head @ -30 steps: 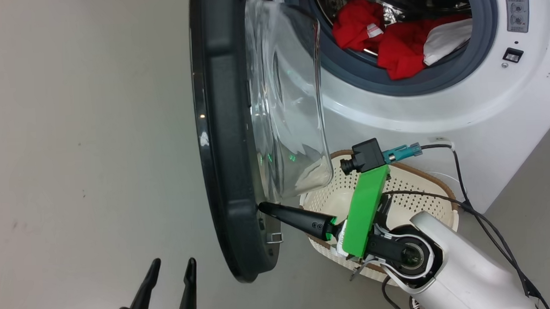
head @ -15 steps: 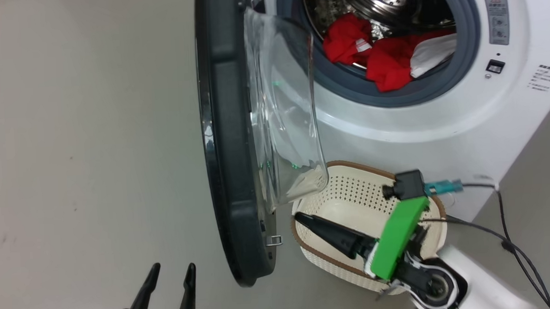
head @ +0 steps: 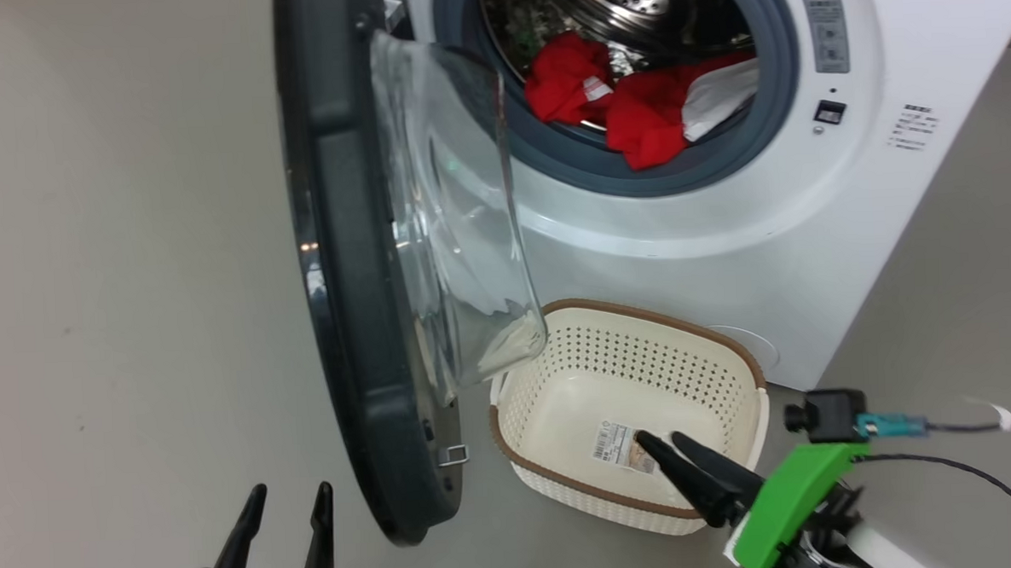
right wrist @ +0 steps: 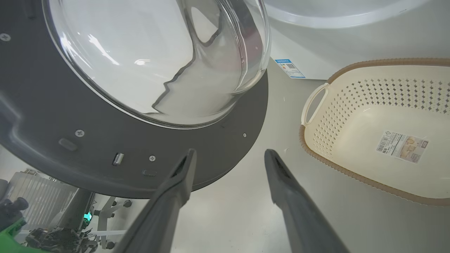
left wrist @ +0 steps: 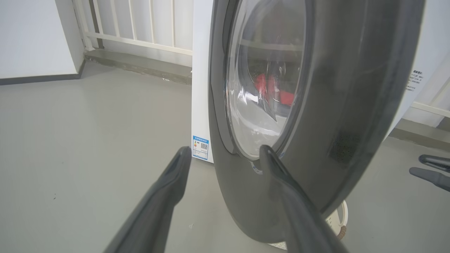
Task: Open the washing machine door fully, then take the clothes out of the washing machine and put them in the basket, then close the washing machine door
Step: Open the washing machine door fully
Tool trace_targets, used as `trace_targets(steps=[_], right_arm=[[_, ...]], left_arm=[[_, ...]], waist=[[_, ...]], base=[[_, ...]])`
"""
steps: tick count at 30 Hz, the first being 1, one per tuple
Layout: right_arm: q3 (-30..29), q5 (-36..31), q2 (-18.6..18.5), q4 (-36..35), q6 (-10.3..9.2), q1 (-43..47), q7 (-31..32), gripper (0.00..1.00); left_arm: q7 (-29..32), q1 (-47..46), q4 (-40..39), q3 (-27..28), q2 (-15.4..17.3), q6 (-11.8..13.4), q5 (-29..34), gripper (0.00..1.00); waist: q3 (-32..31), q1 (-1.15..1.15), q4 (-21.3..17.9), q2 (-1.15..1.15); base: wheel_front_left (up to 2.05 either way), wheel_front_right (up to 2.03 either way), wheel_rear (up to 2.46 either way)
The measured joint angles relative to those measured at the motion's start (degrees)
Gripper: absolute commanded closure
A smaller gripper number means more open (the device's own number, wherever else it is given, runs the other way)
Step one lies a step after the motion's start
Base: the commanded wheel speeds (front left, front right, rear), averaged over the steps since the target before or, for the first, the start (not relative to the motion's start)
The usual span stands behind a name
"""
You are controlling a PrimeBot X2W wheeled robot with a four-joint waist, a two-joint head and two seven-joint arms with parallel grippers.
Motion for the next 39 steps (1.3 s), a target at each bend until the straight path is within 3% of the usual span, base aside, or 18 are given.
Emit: trace_targets(steps=[7, 11, 16, 25, 30, 39], right_arm=[[1.4, -4.2, -2.0, 4.9, 0.00, 0.9, -11.2, 0.00], [-0.1, -9.5, -2.0, 8.2, 0.01, 1.2, -14.3, 0.00], [-12.2, -23.8, -0.2, 7.3, 0.01, 3.1, -14.4, 0.00], [-29.7, -46.7, 8.3, -1.3, 0.01, 13.3, -14.6, 0.00], [-33.7, -51.6, 11.8, -3.8, 0.02, 17.4, -14.7, 0.00], [-35.4, -54.3, 13.8, -2.9, 0.02, 21.6, -14.7, 0.00]], left_arm=[[0.0, 0.1, 0.0, 0.2, 0.0, 0.0, 0.0, 0.00], [0.0, 0.6, 0.0, 0.3, 0.0, 0.0, 0.0, 0.00], [0.0, 1.1, 0.0, 0.4, 0.0, 0.0, 0.0, 0.00], [0.0, 1.1, 0.1, 0.3, 0.0, 0.0, 0.0, 0.00], [0.0, 1.1, 0.2, 0.2, 0.0, 0.0, 0.0, 0.00], [0.0, 1.1, 0.2, 0.0, 0.0, 0.0, 0.0, 0.00]], waist=[[-0.4, 0.00, -1.8, 0.00], [-0.8, 0.00, -2.3, 0.00], [-0.9, 0.00, -2.6, 0.00], [-1.4, 0.00, -1.7, 0.00], [-1.7, 0.00, -1.2, 0.00], [-1.6, 0.00, -0.8, 0.00]], base=[[0.00, 0.00, 0.00], [0.00, 0.00, 0.00], [0.00, 0.00, 0.00], [0.00, 0.00, 0.00], [0.00, 0.00, 0.00], [0.00, 0.00, 0.00]])
